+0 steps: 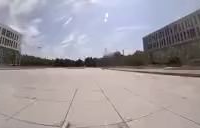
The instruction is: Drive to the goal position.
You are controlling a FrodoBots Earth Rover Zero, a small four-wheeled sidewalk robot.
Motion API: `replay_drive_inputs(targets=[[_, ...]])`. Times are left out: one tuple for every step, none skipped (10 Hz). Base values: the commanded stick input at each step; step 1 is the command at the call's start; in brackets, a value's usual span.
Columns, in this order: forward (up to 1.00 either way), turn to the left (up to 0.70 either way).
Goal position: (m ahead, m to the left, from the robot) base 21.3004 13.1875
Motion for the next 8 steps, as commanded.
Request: replay_drive_inputs(targets=[[0.70,0.00],[0.70,0.00],[0.70,0.00],[0.70,0.00],[0.70,0.00],[0.70,0.00],[0.70,0.00],[0.70,0.00]])
